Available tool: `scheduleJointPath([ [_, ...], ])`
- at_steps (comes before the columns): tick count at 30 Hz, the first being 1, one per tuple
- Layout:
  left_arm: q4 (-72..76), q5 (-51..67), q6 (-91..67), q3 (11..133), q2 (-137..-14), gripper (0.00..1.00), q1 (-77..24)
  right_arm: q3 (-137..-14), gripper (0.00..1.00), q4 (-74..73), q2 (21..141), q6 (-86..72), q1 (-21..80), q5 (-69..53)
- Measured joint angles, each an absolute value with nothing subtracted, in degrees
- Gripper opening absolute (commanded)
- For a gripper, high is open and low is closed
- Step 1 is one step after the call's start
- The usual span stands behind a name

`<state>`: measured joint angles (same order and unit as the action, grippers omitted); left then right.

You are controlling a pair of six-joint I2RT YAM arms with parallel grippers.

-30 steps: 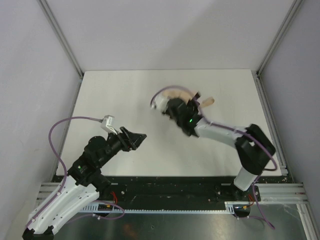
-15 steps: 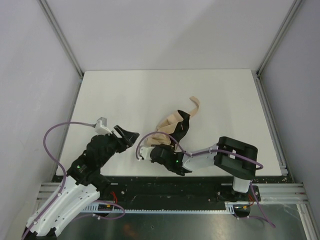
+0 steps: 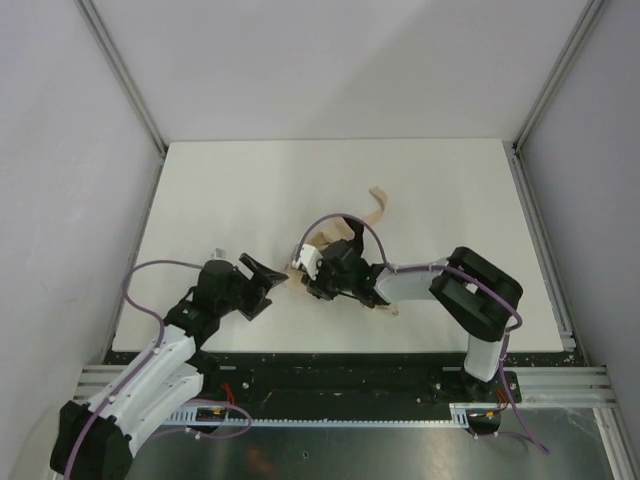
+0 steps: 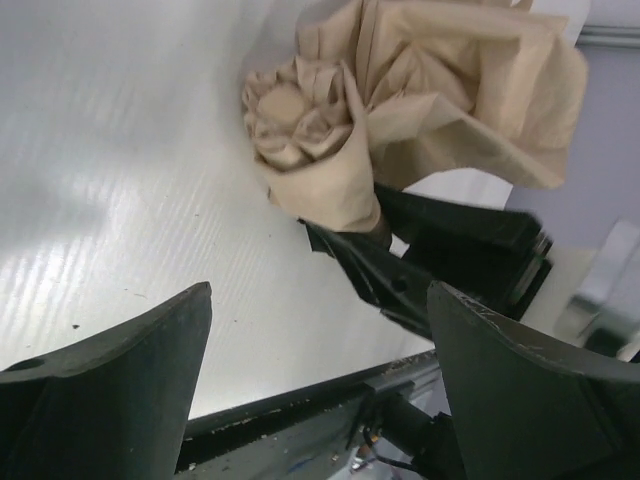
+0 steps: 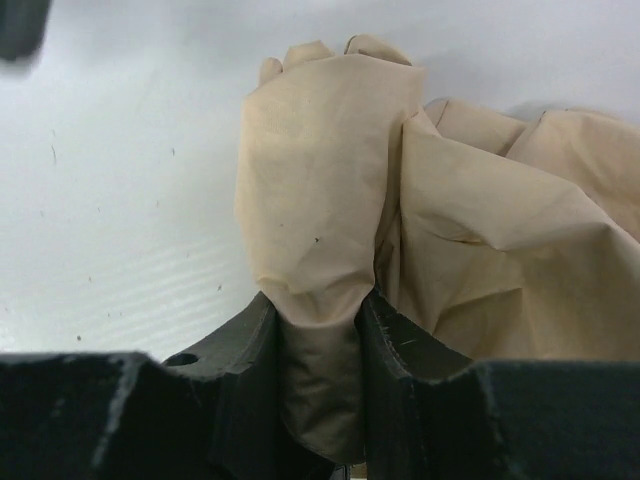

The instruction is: Put away the umbrella

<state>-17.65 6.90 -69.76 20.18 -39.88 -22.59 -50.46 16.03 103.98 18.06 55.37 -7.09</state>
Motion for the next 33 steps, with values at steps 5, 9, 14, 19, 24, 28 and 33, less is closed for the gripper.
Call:
scheduleJointPath([
  [5, -10.61, 10.79, -74.63, 17.45, -44.82, 0.92, -22.52, -54.3, 0.0, 16.53, 107.72, 12.56, 49.87, -19.49],
  [9, -4.99, 11.92, -77.67, 16.45, -48.93, 0.93, -22.55, -55.53, 0.0, 17.3, 110.3, 7.31, 45.76, -27.99],
  [14, 3.36, 12.69, -81.41, 15.38, -56.73, 0.92, -23.16, -59.07, 0.0, 17.1, 114.52, 1.41, 41.93, -36.62],
  [19, 10.17, 12.16, -82.56, 16.1, -65.98, 0.92, -24.82, -60.45, 0.0, 17.76, 116.95, -2.92, 39.27, -42.33],
  [24, 14.61, 9.63, -82.54, 18.76, -72.6, 0.91, -26.2, -60.93, 0.0, 19.29, 118.13, -5.45, 37.56, -46.65],
  [28, 18.28, 6.39, -82.65, 20.64, -77.41, 0.88, -27.31, -61.28, 0.0, 19.57, 118.58, -6.02, 36.8, -48.84],
  [33, 25.08, 2.72, -84.01, 22.59, -83.94, 0.71, -28.49, -61.98, 0.0, 18.94, 119.04, -6.04, 36.56, -50.0],
])
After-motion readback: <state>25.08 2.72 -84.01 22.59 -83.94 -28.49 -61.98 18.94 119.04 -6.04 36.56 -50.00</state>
